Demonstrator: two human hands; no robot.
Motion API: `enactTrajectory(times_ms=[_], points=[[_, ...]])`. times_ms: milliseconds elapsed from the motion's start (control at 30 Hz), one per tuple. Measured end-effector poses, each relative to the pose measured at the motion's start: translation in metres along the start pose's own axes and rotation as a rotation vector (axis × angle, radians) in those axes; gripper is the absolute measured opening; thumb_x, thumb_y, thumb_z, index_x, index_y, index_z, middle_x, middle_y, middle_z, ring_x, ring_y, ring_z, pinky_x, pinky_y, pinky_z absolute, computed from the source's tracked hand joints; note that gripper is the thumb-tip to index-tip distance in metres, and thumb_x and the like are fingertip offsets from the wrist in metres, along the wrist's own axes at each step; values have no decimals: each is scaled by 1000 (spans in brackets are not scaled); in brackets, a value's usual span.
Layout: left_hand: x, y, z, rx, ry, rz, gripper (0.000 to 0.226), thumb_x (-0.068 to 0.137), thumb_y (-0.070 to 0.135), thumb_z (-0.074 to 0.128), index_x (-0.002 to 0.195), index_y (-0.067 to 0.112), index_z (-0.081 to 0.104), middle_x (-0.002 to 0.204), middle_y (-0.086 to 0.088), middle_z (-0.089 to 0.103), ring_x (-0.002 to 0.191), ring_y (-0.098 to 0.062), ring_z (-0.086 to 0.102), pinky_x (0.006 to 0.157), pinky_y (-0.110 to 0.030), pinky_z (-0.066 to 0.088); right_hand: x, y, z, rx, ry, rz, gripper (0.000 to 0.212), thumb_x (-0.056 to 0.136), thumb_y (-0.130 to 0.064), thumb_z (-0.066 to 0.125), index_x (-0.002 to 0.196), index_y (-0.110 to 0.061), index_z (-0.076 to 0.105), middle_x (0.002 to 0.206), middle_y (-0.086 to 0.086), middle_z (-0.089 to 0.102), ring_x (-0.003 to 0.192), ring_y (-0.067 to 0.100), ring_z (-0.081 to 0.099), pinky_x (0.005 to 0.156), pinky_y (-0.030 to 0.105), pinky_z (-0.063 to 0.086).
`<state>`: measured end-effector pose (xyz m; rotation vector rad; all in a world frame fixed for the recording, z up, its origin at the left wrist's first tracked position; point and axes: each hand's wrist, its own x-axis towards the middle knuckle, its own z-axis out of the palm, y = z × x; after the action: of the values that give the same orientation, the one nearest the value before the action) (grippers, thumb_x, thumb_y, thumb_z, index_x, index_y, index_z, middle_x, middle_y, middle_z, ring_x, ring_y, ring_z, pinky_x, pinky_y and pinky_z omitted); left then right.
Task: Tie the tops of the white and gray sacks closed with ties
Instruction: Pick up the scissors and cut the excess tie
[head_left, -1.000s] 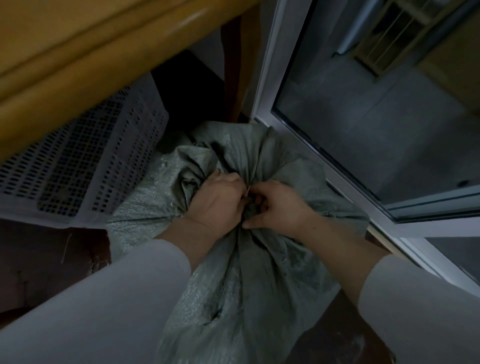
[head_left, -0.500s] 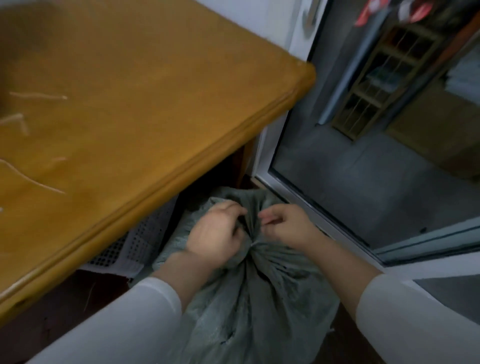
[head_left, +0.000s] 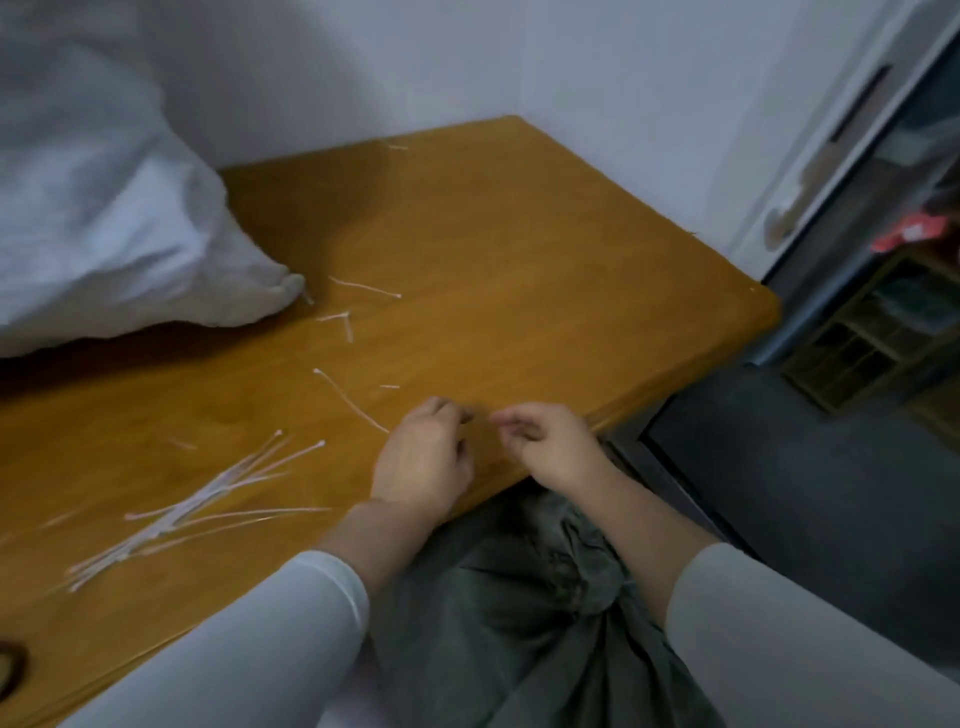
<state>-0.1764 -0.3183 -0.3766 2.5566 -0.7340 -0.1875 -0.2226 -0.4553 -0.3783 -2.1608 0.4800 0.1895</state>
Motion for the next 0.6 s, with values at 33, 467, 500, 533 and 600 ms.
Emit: enactTrajectory(times_ms=[33, 467, 500, 533, 600], points=[[-3, -12, -8, 9, 13, -37, 39, 86, 15, 51, 125, 17, 54, 128, -3, 52, 120, -22, 48, 95, -28, 38, 5, -12, 11, -24, -25, -29, 28, 94, -14, 48, 118, -19, 63, 124, 1, 62, 115, 18, 57, 97, 33, 48], [-84, -149, -86, 73, 234, -548, 53, 84, 14, 50, 136, 13, 41, 141, -8, 40, 130, -29, 33, 109, -39, 28, 7, -124, 168, -669, -379, -604, 52, 95, -30, 43, 144, -36, 26, 159, -7, -4, 146, 19, -8, 117, 40, -4], [-91, -158, -90, 91, 248, -600, 53, 85, 16, 50, 137, 14, 40, 142, -7, 38, 132, -28, 31, 113, -41, 25, 5, -128, 180, -724, -407, -635, 52, 96, -32, 40, 144, -37, 22, 158, -7, -10, 145, 19, -14, 117, 44, -8], [-98, -166, -93, 113, 255, -651, 54, 86, 17, 50, 138, 16, 38, 144, -6, 36, 135, -28, 26, 116, -45, 18, 3, -132, 191, -774, -437, -656, 52, 96, -34, 37, 145, -38, 19, 158, -8, -14, 145, 19, -18, 116, 47, -11], [-110, -180, -97, 140, 257, -762, 56, 87, 21, 50, 140, 20, 34, 149, -4, 28, 141, -28, 16, 118, -52, 5, 2, -133, 211, -854, -493, -658, 50, 99, -39, 29, 146, -40, 13, 157, -9, -15, 144, 19, -21, 115, 52, -13]])
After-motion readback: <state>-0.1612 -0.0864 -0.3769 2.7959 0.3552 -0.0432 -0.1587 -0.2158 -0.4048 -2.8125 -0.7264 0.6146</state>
